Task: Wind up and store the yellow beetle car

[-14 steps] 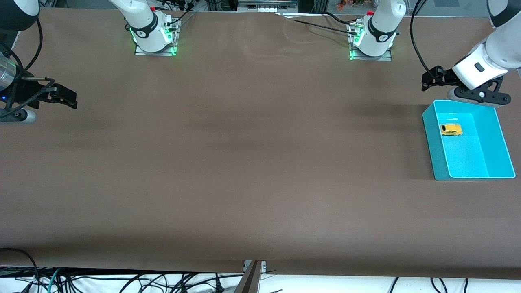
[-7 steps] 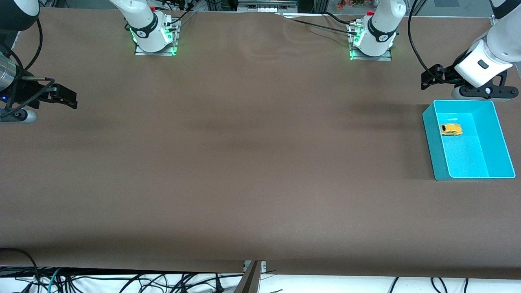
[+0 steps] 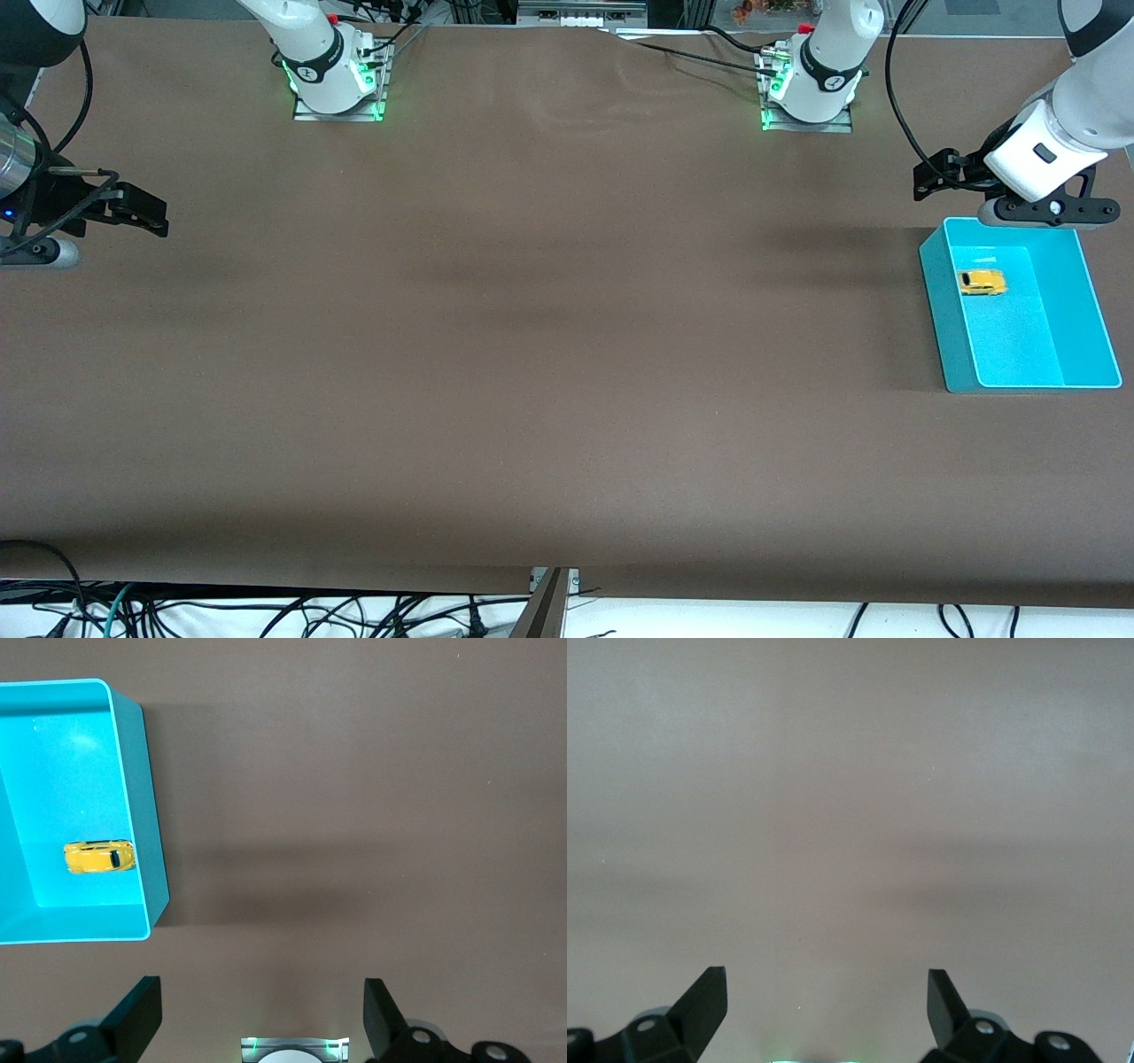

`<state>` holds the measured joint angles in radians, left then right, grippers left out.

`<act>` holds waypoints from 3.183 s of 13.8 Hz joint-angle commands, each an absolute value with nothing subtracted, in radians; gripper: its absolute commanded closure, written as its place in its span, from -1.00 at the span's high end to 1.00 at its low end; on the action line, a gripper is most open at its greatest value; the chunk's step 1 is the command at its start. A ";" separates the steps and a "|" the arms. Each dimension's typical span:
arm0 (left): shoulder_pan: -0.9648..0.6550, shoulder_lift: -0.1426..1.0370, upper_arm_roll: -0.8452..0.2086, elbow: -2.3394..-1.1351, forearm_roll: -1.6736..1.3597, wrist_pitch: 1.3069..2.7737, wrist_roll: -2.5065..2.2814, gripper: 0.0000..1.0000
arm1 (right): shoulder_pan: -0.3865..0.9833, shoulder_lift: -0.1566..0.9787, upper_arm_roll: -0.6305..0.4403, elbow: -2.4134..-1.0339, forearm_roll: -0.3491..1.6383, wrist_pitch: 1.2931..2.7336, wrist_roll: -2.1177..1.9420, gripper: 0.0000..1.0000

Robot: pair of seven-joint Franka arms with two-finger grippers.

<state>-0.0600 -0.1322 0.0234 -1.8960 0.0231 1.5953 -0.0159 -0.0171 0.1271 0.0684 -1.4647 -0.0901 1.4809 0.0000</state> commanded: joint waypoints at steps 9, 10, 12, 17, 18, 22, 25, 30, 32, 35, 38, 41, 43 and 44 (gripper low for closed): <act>-0.049 -0.091 0.008 -1.841 0.002 1.670 -0.025 1.00 | -0.012 0.137 0.063 -1.445 -0.080 1.477 0.009 1.00; -0.049 -0.086 0.006 -1.829 0.002 1.671 -0.014 1.00 | -0.012 0.137 0.063 -1.445 -0.080 1.477 0.009 1.00; -0.049 -0.058 0.006 -1.796 0.002 1.667 -0.008 1.00 | -0.014 0.137 0.063 -1.445 -0.080 1.477 0.009 1.00; -0.060 -0.005 0.003 -1.713 -0.003 1.666 0.029 1.00 | -0.014 0.137 0.063 -1.445 -0.080 1.482 0.009 0.99; -0.058 -0.005 0.003 -1.715 -0.021 1.663 0.029 1.00 | -0.012 0.137 0.063 -1.445 -0.080 1.480 0.009 1.00; -0.055 -0.005 0.005 -1.720 -0.026 1.660 0.028 1.00 | -0.012 0.137 0.064 -1.445 -0.080 1.482 0.009 1.00; -0.052 -0.005 0.005 -1.718 -0.026 1.660 0.029 1.00 | -0.012 0.137 0.064 -1.445 -0.080 1.482 0.009 1.00; -0.049 -0.003 0.005 -1.720 -0.028 1.660 0.025 1.00 | -0.012 0.137 0.063 -1.445 -0.078 1.482 0.009 1.00; -0.049 -0.003 0.005 -1.721 -0.028 1.657 0.023 1.00 | -0.012 0.137 0.063 -1.445 -0.078 1.482 0.009 1.00; -0.049 -0.003 0.005 -1.721 -0.028 1.652 0.026 1.00 | -0.012 0.137 0.063 -1.445 -0.078 1.482 0.009 1.00; -0.049 -0.002 0.005 -1.723 -0.028 1.652 0.025 1.00 | -0.012 0.137 0.064 -1.445 -0.078 1.482 0.009 1.00; -0.049 -0.002 0.005 -1.723 -0.028 1.652 0.026 1.00 | -0.012 0.137 0.064 -1.445 -0.078 1.482 0.009 1.00; -0.049 -0.002 0.005 -1.724 -0.028 1.651 0.026 1.00 | -0.012 0.137 0.063 -1.445 -0.078 1.482 0.009 1.00; -0.049 -0.002 0.005 -1.724 -0.028 1.651 0.025 1.00 | -0.012 0.137 0.064 -1.445 -0.078 1.482 0.009 1.00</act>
<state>-0.0548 -0.0104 0.0030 -1.7470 -0.0040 1.6702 0.0051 -0.0171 0.1277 0.0684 -1.4647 -0.0900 1.4842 0.0000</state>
